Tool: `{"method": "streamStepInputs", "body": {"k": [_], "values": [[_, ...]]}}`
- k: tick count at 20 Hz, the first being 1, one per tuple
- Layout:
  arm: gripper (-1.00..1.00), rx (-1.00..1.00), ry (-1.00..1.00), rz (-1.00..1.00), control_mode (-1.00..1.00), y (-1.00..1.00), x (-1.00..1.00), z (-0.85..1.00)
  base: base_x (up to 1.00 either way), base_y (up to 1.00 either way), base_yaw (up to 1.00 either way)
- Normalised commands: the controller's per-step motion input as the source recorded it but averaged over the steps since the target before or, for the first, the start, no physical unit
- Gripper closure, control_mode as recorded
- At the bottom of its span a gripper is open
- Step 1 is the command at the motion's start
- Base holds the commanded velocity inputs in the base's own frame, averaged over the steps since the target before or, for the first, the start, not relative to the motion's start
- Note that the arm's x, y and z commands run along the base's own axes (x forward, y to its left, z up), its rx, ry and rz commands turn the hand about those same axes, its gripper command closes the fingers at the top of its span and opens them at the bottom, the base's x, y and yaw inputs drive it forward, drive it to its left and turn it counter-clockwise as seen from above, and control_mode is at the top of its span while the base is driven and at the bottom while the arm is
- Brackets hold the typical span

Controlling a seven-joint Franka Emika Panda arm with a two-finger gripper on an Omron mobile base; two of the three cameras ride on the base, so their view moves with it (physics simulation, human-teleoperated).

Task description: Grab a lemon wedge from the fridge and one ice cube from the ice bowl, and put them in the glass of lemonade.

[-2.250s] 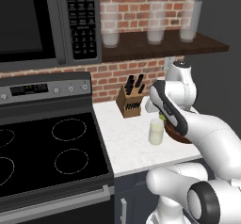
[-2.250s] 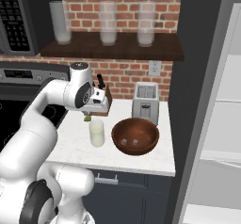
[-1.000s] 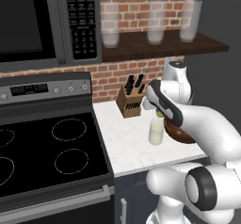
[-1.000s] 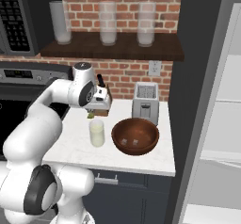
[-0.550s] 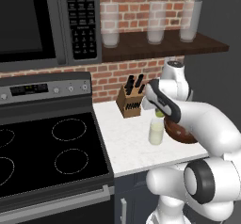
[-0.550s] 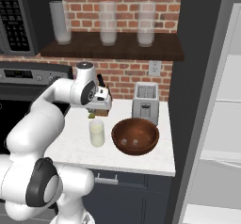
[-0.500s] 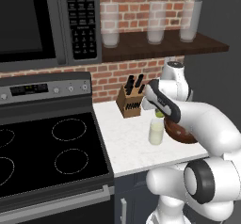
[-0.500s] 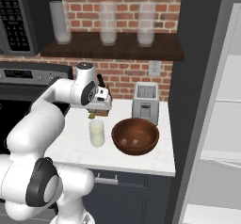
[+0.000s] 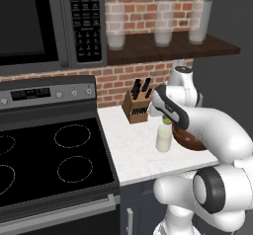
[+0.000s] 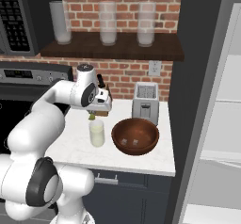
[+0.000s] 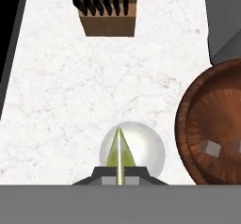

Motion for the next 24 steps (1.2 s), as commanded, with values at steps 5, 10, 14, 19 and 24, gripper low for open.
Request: {"method": "streamStepInputs", "body": {"k": [5, 10, 14, 19, 24], "values": [[1.00, 0.00, 0.00, 0.00, -1.00, 0.00, 0.24, 0.00, 0.00, 0.00, 0.00], [1.00, 0.00, 0.00, 0.00, -1.00, 0.00, 0.03, -0.08, 0.00, 0.00, 0.00], [1.00, 0.00, 0.00, 0.00, -1.00, 0.00, -0.01, -0.15, 0.00, 0.00, 0.00], [1.00, 0.00, -0.03, 0.00, -1.00, 0.00, 0.00, -0.05, 0.00, 0.00, 0.00], [1.00, 0.00, -0.07, 0.00, -1.00, 0.00, 0.00, -0.06, 0.00, 0.00, 0.00]]}}
